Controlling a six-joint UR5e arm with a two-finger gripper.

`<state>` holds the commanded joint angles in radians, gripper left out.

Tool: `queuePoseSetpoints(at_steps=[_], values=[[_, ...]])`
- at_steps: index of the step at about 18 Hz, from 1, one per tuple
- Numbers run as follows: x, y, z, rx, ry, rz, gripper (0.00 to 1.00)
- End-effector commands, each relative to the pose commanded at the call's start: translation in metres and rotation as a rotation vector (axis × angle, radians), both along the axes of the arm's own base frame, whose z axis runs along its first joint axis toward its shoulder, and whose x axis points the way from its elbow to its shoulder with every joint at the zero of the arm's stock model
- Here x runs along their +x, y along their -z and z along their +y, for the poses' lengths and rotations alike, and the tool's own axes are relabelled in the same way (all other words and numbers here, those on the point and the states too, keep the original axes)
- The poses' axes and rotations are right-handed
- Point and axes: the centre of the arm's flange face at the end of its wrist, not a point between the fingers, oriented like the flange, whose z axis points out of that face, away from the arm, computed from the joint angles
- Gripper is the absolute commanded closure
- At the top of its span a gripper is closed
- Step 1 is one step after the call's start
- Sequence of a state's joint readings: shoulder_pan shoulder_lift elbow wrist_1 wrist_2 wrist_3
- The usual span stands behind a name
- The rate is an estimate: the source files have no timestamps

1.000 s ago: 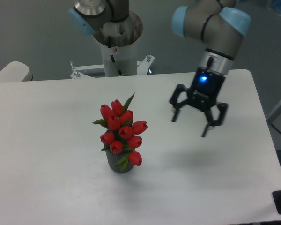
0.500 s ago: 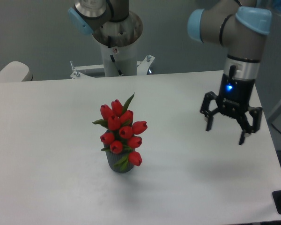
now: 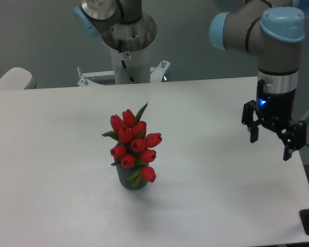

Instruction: Insert the flowers into the vase

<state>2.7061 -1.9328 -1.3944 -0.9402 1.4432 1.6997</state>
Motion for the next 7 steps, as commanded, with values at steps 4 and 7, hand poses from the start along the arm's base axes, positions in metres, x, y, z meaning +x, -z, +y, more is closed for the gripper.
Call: queuePoseSetpoints(at_steps=[4, 7], values=[[0.0119, -0.0016, 0.0076, -0.019, 0.014, -0.01, 0.0], [0.0144, -0.0018, 0.0086, -0.019, 0.017, -0.011, 0.0]])
